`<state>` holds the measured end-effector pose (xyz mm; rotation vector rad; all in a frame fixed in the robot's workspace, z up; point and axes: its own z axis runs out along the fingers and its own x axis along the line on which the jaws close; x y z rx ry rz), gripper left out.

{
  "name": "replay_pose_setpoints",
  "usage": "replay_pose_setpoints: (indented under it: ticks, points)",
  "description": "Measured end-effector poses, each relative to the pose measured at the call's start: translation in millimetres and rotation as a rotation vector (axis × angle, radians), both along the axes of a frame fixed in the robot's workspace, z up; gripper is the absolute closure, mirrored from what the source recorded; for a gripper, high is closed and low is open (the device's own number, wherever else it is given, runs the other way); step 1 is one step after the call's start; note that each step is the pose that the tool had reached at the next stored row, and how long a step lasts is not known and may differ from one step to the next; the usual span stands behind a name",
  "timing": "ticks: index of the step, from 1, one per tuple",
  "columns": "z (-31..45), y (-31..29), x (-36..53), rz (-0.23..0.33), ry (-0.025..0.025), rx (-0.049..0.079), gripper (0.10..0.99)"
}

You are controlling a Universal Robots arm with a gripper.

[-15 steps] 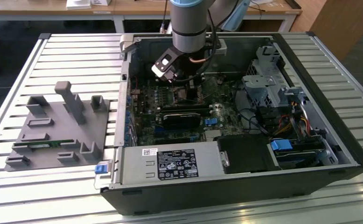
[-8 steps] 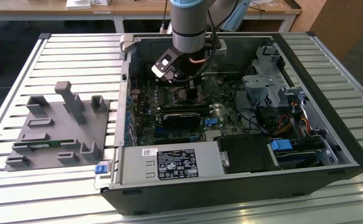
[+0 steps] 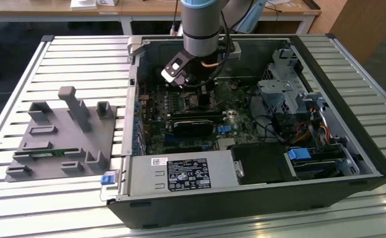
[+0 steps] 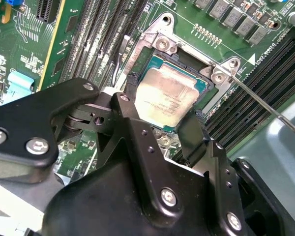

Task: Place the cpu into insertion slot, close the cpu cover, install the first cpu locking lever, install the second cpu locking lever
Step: 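Place the cpu into insertion slot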

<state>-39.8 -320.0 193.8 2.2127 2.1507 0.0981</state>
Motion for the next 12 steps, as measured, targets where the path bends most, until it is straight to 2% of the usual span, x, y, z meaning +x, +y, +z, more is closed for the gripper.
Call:
replay_pose_setpoints:
  ticks: [12]
  points:
    - [-0.7,1.6,0.0,0.000,0.0000,0.006,0.478]
